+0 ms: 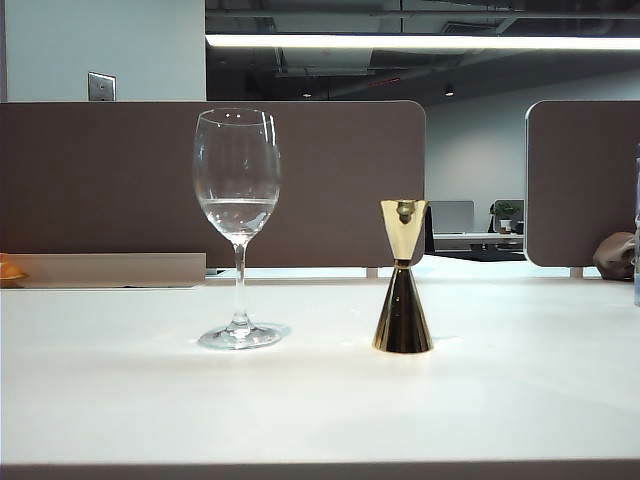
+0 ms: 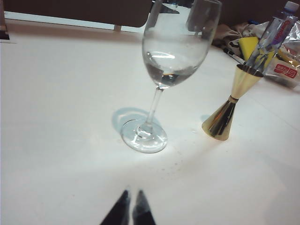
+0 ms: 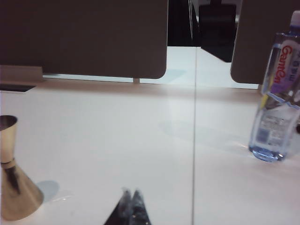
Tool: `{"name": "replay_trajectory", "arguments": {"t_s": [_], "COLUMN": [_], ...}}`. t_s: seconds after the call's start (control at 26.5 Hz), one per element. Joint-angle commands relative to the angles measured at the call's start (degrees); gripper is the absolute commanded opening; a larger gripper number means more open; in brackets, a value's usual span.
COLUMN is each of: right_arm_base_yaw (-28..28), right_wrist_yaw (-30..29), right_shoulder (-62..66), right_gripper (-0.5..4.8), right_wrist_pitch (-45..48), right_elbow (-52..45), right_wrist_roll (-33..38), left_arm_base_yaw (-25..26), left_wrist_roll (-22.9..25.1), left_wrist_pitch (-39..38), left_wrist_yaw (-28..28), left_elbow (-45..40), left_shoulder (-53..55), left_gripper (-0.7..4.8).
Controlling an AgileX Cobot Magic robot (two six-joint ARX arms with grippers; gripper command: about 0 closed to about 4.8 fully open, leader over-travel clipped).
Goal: Pick up the jigger and pour the water inside into the glass.
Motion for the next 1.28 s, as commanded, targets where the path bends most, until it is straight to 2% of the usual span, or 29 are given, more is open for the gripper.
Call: {"name": "replay_trajectory", "arguments": {"t_s": [0.04, 0.53, 0.6, 0.64, 0.79, 1.28], "right_arm_base_yaw": [-1.62, -2.51, -2.51, -2.51, -2.51, -2.29], "right_wrist_yaw": [0.09, 0.07, 0.09, 0.07, 0.09, 0.09], "right_shoulder": [-0.07, -0.07, -0.04, -0.04, -0.04, -0.04], "right_gripper": [-0.01, -0.01, -0.01, -0.01, -0.01, -0.01], "right_wrist_pitch": [0.98, 0.98, 0.98, 0.98, 0.98, 0.98], "right_elbow": [-0.24, -0.24, -0.24, -0.24, -0.24, -0.24], "right_wrist_roll": [0.2, 0.2, 0.2, 0.2, 0.2, 0.2], "left_arm_base_yaw": [0.02, 0.13, 0.2, 0.28, 0.59, 0.85], "left_wrist_roll": [-0.33, -0.33, -0.26, 0.72, 3.08, 3.08], "left_wrist_pitch": [-0.63, 1.22, 1.2, 0.9, 0.72, 0.81], "left_wrist_yaw": [0.59, 0.61, -2.99, -11.3, -20.06, -20.2], "left_elbow": [0.22, -0.26, -0.26, -0.26, -0.26, -0.26], "left_shoulder": [0.09, 0.09, 0.09, 0.09, 0.09, 0.09], "left_gripper": [0.23, 0.23, 0.23, 0.23, 0.23, 0.23]}}
